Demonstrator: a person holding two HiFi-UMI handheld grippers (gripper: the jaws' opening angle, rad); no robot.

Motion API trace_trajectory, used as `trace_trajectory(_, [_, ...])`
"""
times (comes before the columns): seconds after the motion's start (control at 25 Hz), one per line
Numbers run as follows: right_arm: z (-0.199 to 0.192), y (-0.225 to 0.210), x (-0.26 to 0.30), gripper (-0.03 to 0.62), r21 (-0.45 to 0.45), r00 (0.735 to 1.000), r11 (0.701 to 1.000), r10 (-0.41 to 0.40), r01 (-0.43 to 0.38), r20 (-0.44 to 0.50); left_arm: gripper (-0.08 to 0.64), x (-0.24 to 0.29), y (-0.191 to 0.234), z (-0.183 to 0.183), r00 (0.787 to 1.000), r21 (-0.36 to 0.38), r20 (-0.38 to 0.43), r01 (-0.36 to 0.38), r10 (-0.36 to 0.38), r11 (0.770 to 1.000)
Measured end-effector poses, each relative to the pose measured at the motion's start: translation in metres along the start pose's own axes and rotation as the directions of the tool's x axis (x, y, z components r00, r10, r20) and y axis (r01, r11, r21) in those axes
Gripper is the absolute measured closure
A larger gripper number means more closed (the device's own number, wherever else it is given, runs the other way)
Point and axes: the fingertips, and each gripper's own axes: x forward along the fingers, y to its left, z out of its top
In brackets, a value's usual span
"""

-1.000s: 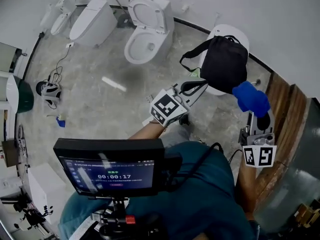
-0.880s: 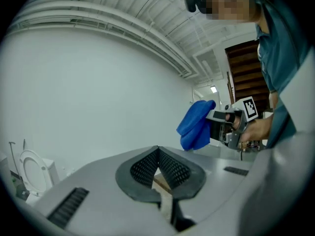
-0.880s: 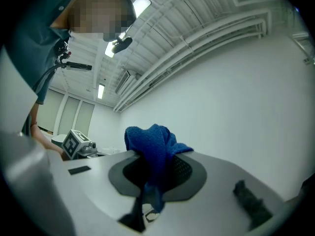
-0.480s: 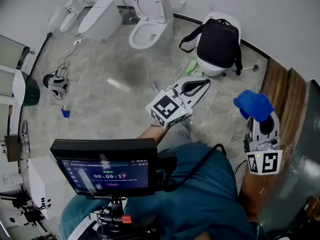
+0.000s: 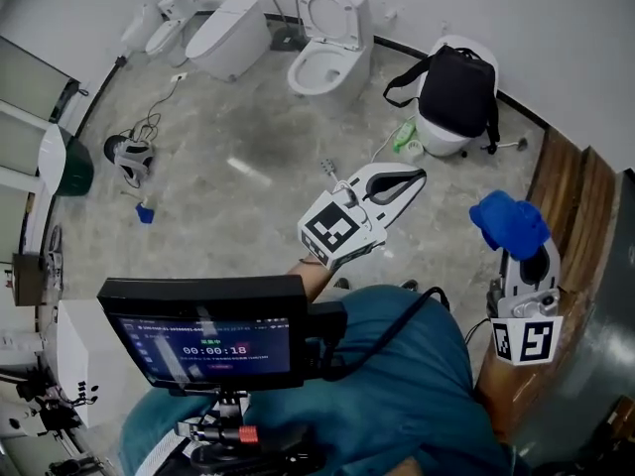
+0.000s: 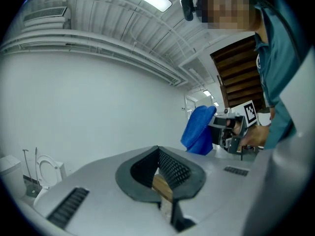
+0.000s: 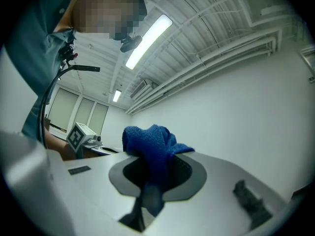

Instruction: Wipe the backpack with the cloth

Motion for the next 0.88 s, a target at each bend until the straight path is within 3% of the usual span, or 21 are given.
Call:
trace_trajectory(0.28, [0.002,0.076,-0.004,0.537,0.016,0.998,0.998,-0.053,0.053,-0.023,0.557,-0.076,-0.004,-0.003,0.998,-0.012,0.026,0.060,-0.060,0.998])
trace_trajectory(0.64, [0.014,0.169,-0.007,0.538,-0.033,0.996,0.997,-0.078,0.076,-0.053,0.557,-0.162,-0.004,-0.011,0.994,-0.032,0.058,0.096,-0.094,0.995])
trace_trajectory(0.88, [0.017,0.186,-0.010,0.538,-0.052,0.995,0.996,-0.082,0.079,-0.062,0.557,-0.179,-0.006,-0.012,0.992,-0.037,0.077,0.099,-0.096,0.994])
